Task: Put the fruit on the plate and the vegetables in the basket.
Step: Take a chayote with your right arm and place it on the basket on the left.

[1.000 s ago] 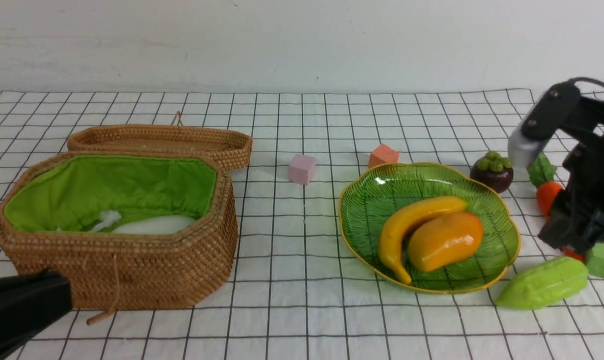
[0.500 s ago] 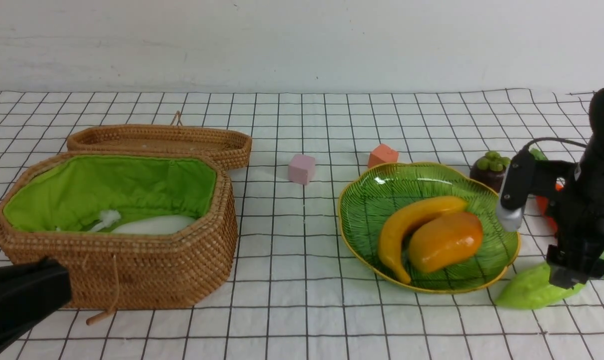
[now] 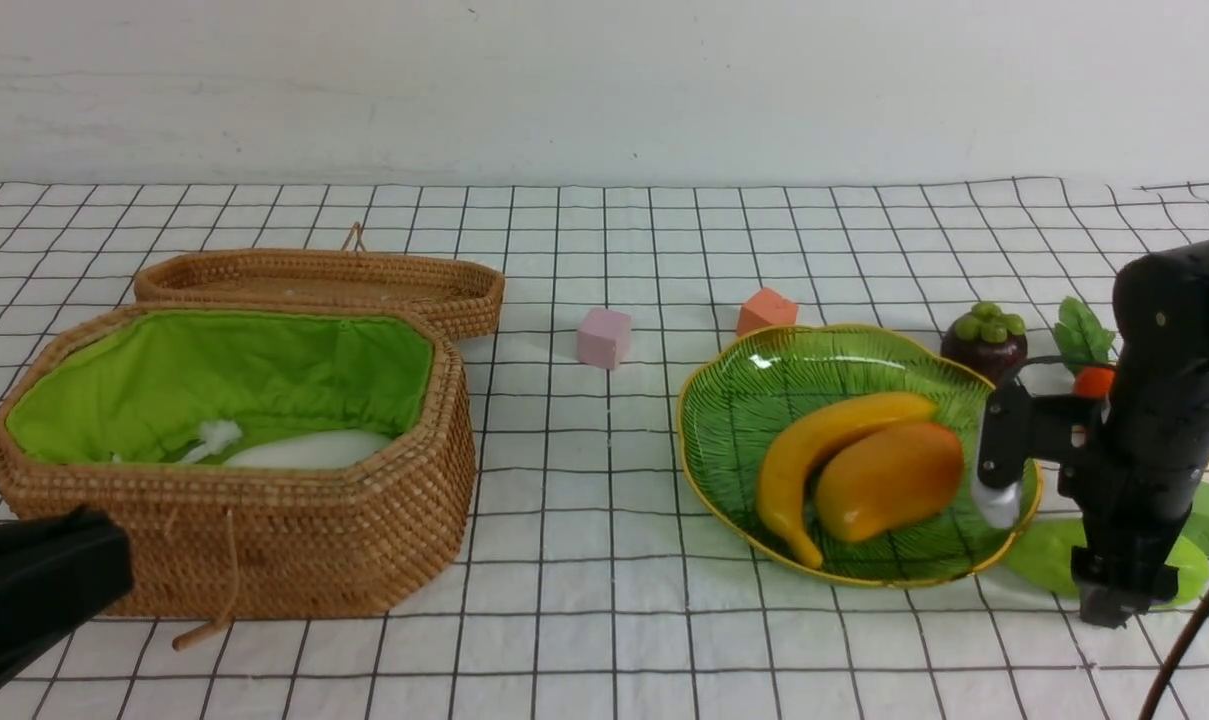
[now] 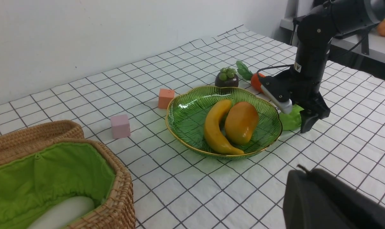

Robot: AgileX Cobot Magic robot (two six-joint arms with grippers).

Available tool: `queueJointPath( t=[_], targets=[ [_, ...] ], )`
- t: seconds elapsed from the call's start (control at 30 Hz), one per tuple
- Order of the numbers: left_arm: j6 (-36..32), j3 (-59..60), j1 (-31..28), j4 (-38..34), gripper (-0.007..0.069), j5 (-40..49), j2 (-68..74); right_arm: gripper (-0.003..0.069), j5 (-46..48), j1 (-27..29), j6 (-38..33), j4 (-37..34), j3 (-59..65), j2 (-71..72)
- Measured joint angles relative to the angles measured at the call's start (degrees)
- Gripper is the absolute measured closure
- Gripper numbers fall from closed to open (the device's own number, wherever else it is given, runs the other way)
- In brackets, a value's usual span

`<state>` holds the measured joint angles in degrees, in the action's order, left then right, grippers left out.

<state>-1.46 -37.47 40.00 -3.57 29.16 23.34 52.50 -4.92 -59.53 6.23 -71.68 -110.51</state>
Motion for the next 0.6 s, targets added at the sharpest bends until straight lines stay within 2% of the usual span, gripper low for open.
queueJointPath(
  t=[0.07,0.13,0.17,0.23,0.4,0.6],
  targets=[
    [0.00,0.00,0.00,0.05,0.0638,0.00,0.00,0.0088,0.00,0.00,0.00,-0.05,0.00,-0.14],
    [0.00,0.00,0.00,0.05,0.0638,0.00,0.00,0.0129,0.00,0.00,-0.02,-0.05,0.00,-0.14],
    [0.00,0.00,0.00,0.05,0.0638,0.00,0.00,0.0186,-0.01,0.00,-0.02,-0.05,0.00,-0.14],
    [0.00,0.00,0.00,0.06,0.0638,0.00,0.00,0.0202,0.22,0.00,-0.02,-0.05,0.00,-0.14],
    [0.00,0.00,0.00,0.06,0.0638,0.06,0.00,0.0202,3.01,0.00,-0.02,-0.19,0.00,-0.14],
    [0.00,0.00,0.00,0.06,0.0637,0.11,0.00,0.0202,10.75,0.00,1.49,-3.30,0.00,3.86]
  ],
)
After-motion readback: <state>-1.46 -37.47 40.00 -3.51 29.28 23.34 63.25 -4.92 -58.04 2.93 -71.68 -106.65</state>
